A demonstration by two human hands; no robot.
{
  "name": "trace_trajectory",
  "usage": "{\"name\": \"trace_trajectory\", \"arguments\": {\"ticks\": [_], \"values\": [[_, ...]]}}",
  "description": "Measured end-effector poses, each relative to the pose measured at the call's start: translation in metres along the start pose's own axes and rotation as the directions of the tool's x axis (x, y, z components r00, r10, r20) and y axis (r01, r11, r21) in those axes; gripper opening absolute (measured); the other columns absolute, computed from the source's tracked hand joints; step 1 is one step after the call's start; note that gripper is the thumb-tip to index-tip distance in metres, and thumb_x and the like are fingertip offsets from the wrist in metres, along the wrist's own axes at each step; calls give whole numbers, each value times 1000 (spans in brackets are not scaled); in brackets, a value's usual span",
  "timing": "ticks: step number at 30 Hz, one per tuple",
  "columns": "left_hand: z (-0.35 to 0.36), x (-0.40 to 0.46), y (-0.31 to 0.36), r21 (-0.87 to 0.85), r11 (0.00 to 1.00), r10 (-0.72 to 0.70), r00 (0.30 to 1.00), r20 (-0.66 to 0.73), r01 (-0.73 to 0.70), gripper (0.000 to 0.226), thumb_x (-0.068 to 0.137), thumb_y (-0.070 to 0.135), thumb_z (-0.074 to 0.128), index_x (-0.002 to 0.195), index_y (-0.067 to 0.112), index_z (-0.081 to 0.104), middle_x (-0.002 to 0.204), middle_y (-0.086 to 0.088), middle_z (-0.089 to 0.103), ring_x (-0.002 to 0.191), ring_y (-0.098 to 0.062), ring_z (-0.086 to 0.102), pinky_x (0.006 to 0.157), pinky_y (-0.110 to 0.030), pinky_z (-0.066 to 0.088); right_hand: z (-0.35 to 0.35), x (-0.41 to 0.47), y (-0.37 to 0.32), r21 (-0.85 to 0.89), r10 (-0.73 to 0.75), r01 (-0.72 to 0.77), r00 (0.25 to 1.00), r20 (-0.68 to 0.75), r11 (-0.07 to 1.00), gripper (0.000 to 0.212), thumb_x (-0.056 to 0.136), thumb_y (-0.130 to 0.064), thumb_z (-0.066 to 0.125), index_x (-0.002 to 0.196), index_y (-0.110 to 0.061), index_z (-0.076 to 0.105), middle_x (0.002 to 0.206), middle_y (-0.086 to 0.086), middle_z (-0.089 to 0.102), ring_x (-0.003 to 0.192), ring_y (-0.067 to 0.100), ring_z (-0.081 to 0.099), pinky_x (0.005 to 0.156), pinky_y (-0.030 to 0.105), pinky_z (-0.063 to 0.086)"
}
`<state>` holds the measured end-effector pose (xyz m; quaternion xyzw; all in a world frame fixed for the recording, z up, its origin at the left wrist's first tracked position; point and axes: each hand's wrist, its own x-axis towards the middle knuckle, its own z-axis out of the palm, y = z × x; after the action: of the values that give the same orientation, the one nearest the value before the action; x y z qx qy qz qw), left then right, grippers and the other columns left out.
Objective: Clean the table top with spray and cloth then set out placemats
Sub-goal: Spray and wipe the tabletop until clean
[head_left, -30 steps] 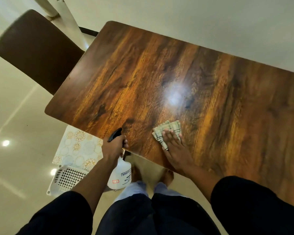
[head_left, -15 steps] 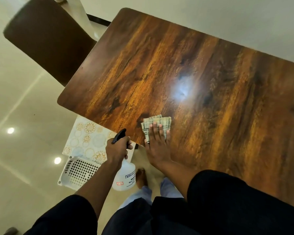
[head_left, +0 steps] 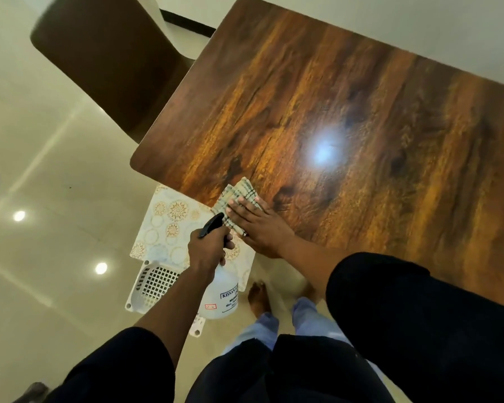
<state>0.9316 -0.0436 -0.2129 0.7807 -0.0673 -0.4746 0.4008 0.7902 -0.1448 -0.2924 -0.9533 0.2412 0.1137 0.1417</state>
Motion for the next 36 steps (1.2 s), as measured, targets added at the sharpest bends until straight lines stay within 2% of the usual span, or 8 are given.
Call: {"name": "trace_trajectory", "arguments": {"ticks": [5,10,18,23,25,29,31,36], "values": [[9,2,0,54,998,29,991,128,-36,28,96,9,67,73,24,72,67,-14,69,58,-27,48,49,-31,37,18,-61,12,25,71,-70,996,-47,997,67,108,-52,13,167,-24,-2,174,-4,-8,161,20,-10,129,47,-4],[24,0,-12,157,987,-14,978,210,-20,19,95,13,70,82,1,74,65,-14,71,48,-24,46,43,-29,39,43,-133,9,143,414,-401,907,-80,905,72,105,-47,32,167,-21,5,175,-2,-1,162,21,0,128,50,7],[36,-14,-28,222,974,-21,963,269,-41,19,94,15,70,81,2,76,68,-15,73,46,-20,47,42,-28,41,65,-192,-15,361,869,-811,494,0,461,76,98,-51,11,166,-22,-8,173,-5,-14,160,16,-15,126,40,-17],[32,-20,-31,232,971,-6,964,266,-58,19,94,15,69,81,3,75,68,-15,73,45,-19,46,43,-28,40,51,-151,-38,458,959,-867,267,93,197,73,109,-43,31,165,-18,-9,173,0,-17,159,22,-18,126,47,-14],[29,-21,-34,238,969,2,965,261,-66,17,94,14,69,82,3,75,69,-14,73,45,-20,46,43,-28,40,45,-135,-48,459,935,-847,344,86,269,74,109,-42,30,165,-18,-11,172,0,-21,158,23,-21,126,49,-15],[23,-22,-35,241,968,17,973,229,-73,17,92,16,70,82,3,76,68,-13,73,47,-22,46,46,-28,40,37,-114,-66,407,760,-700,649,23,586,77,96,-50,3,166,-20,-8,173,-1,-19,158,21,-22,127,49,-13],[23,-26,-36,243,967,28,976,217,-81,17,92,16,70,81,4,76,67,-14,73,47,-22,46,47,-29,40,37,-112,-68,325,646,-610,764,-1,723,75,99,-49,10,166,-20,-6,173,-1,-17,158,21,-21,128,51,-7],[34,-38,-40,287,951,52,972,229,-119,18,92,15,69,79,5,76,67,-14,74,45,-21,46,47,-28,41,43,-128,-52,198,482,-465,875,-49,863,75,107,-41,36,167,-21,-6,174,-3,-14,159,19,-17,129,47,-7]]}}
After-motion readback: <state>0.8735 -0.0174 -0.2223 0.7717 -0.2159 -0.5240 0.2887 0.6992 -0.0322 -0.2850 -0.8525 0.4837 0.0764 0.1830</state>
